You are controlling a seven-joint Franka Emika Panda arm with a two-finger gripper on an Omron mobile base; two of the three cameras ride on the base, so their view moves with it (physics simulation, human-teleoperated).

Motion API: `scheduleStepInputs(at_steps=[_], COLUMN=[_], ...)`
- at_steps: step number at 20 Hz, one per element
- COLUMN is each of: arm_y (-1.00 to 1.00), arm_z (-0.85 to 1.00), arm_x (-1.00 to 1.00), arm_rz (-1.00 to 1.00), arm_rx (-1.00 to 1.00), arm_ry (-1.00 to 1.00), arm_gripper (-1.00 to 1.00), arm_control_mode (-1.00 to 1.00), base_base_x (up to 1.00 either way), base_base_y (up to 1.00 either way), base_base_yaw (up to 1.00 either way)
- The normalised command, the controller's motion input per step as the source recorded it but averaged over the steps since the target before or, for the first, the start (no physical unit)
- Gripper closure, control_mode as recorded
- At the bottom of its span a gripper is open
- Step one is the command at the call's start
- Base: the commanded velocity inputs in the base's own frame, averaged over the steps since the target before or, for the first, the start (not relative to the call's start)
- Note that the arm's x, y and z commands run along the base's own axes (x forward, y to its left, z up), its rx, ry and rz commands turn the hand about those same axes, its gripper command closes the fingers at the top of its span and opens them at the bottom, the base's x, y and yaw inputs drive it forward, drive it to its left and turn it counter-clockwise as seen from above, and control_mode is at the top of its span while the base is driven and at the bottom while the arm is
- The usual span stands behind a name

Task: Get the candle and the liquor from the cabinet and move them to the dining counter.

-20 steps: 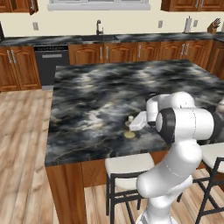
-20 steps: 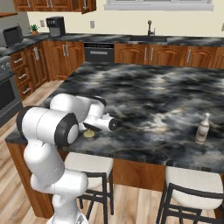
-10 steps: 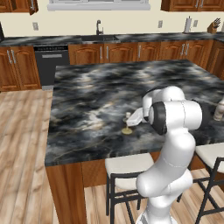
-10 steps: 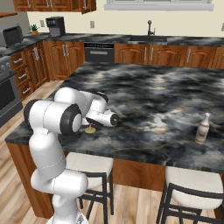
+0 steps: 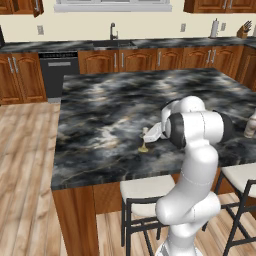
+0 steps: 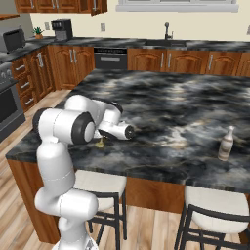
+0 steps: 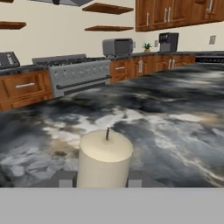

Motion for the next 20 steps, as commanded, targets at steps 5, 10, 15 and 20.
scheduleStepInputs(at_steps=[5,10,15,20], arm_y=[0.00,0.00,0.00,0.00], arm_z=[-0.23,0.00,0.00,0.00], arm_x=[0.02,0.00,-0.06,-0.03], arm_rz=[0.00,0.00,0.00,0.00], arm_rx=[0.00,0.00,0.00,0.00], arm_ry=[0.00,-0.03,-0.11,-0.11], arm_gripper=[1.00,1.00,1.00,1.00], arm_control_mode=[-1.00,-1.00,-1.00,-1.00], base_base_x=[0.00,0.00,0.00,0.00], base_base_y=[0.00,0.00,0.00,0.00], base_base_yaw=[0.00,0.00,0.00,0.00])
